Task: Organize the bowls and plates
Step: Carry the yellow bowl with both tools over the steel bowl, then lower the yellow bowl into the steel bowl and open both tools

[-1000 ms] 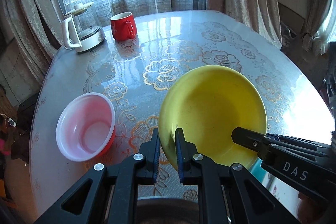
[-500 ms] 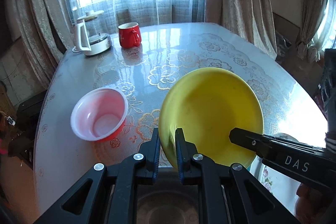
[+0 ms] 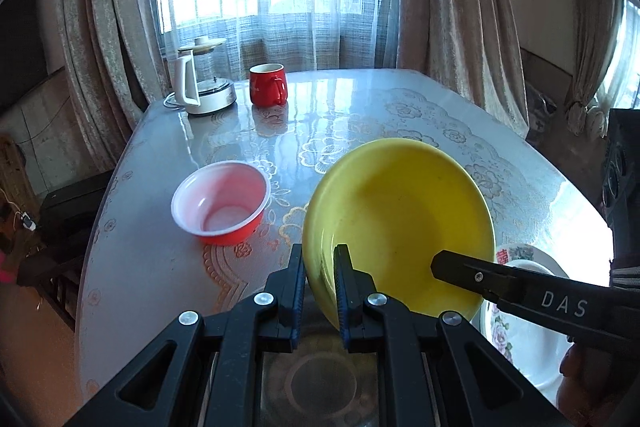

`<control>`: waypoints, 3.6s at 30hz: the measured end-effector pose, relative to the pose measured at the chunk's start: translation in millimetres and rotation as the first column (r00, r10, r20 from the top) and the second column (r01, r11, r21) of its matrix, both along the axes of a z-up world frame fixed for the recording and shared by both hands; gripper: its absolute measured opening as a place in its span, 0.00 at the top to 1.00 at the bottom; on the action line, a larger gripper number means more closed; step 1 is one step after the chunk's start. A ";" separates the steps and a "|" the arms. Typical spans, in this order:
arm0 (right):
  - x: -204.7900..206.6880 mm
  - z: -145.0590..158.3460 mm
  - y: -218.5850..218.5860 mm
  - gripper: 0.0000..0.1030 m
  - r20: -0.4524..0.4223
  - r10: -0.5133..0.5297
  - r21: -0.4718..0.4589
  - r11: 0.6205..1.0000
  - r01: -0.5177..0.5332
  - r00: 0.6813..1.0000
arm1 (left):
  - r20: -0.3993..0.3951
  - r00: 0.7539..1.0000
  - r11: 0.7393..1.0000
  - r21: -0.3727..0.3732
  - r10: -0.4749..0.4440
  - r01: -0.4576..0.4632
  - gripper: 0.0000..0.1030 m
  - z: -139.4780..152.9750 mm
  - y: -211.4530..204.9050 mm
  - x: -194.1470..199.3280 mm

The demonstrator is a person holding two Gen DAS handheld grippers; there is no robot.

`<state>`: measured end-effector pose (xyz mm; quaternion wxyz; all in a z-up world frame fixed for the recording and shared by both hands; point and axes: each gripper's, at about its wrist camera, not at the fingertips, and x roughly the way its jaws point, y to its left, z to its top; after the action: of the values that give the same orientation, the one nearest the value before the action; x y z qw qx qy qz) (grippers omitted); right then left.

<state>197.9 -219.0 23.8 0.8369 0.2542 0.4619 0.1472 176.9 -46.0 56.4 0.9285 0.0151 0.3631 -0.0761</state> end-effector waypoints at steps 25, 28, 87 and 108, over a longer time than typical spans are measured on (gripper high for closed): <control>-27.8 -27.4 49.3 0.86 -0.069 0.141 -0.031 0.989 -0.144 0.988 | -0.053 0.993 0.995 -0.007 0.102 -0.103 0.86 -35.1 40.8 -39.3; -29.7 -30.5 49.2 0.85 -0.080 0.143 -0.045 0.988 -0.147 0.986 | -0.085 0.991 0.994 -0.016 0.104 -0.106 0.86 -44.5 42.8 -38.6; -8.1 -38.9 93.8 0.82 -0.061 0.223 -0.463 0.857 -0.226 0.973 | -0.140 0.988 0.994 -0.067 0.073 -0.083 0.79 -68.7 48.7 -34.2; -19.1 10.3 61.9 0.69 0.086 0.143 -0.268 0.956 -0.116 0.986 | -0.078 0.993 0.993 -0.075 0.090 -0.096 0.41 -41.6 57.6 -36.8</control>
<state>178.8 -157.1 34.1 0.8747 0.1024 0.4485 0.1524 140.2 11.7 14.8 0.9167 -0.0414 0.3946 -0.0477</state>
